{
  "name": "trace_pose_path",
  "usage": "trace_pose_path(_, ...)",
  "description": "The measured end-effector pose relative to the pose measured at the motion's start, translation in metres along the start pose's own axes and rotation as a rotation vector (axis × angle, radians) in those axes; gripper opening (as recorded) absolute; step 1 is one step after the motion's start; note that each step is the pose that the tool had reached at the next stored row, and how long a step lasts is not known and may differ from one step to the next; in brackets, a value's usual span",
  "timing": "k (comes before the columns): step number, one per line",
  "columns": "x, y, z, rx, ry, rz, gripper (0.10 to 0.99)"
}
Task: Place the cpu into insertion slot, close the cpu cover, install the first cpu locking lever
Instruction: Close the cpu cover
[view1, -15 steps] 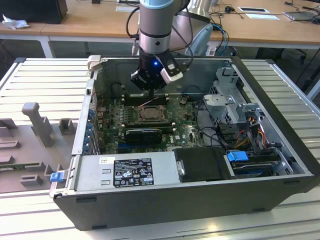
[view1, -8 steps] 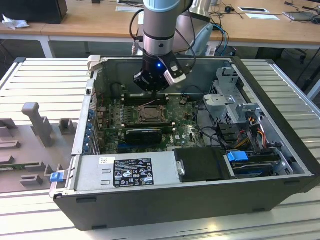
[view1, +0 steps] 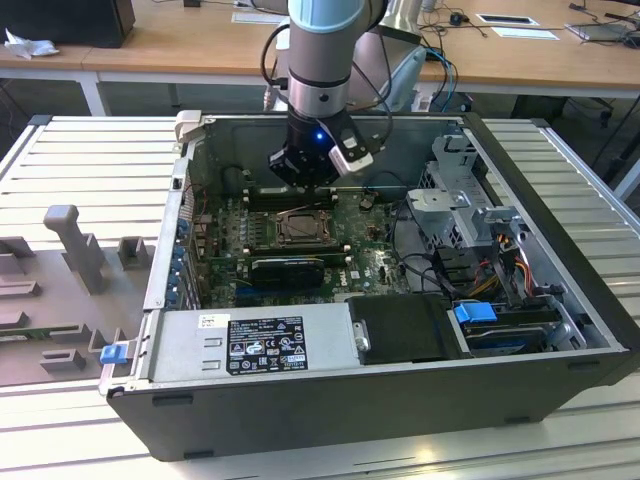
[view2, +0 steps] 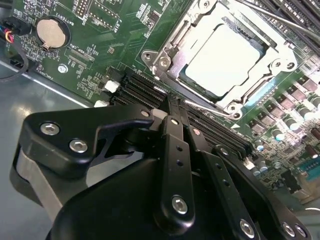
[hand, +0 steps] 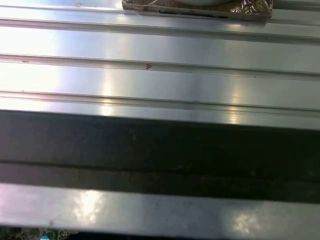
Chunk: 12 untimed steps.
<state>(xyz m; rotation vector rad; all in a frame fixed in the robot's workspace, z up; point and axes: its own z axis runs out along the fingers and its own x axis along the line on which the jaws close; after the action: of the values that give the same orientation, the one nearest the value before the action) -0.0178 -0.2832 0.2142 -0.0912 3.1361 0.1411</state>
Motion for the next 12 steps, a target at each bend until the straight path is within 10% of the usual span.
trace_pose_path(12, -0.0022, -0.0014, 0.0083, 0.005, 0.0000, 0.000, 0.106)
